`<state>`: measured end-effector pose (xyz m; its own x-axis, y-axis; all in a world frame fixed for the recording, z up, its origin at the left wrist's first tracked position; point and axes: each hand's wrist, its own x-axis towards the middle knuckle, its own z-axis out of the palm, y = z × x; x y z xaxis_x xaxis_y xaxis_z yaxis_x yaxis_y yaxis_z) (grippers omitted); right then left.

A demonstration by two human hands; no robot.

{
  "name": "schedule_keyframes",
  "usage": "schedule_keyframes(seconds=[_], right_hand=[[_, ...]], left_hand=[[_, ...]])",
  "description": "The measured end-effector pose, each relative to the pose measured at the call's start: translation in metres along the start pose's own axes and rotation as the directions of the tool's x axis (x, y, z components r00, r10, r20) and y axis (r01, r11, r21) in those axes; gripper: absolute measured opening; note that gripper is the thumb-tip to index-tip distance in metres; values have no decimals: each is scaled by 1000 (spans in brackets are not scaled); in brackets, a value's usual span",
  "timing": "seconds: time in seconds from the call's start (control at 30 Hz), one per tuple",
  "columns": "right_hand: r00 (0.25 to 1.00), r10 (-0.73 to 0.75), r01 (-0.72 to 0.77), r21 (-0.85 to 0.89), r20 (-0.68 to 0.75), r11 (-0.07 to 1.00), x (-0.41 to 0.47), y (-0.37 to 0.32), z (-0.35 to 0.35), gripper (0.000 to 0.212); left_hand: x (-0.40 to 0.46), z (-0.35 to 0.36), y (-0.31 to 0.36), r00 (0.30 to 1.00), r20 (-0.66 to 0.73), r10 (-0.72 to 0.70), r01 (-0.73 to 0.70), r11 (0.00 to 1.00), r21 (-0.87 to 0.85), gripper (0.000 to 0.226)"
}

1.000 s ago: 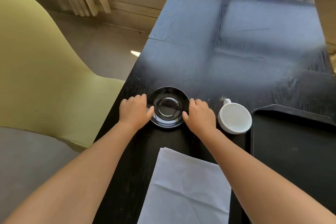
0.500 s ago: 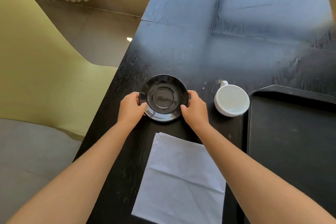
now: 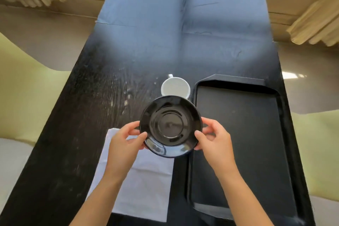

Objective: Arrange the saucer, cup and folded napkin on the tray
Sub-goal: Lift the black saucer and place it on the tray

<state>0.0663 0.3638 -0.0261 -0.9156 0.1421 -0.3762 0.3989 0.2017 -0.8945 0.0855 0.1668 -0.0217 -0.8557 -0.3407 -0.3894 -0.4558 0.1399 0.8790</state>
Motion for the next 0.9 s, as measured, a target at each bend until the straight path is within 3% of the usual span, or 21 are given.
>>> schedule_keyframes(seconds=[0.23,0.53,0.9], right_hand=[[988,36,-35,9,-151,999,42,22,-81,32],[972,106,-90,85,-208,992,102,47,-112,29],[979,146,-149,-9,-144,989,120,59,-118,32]], left_hand=[[16,100,7,990,143,-2,6,1000,-26,32],[58,175,4,997,38,63,-67,990,120,31],[57,187,3,994,-25,105,-95,959,266,34]])
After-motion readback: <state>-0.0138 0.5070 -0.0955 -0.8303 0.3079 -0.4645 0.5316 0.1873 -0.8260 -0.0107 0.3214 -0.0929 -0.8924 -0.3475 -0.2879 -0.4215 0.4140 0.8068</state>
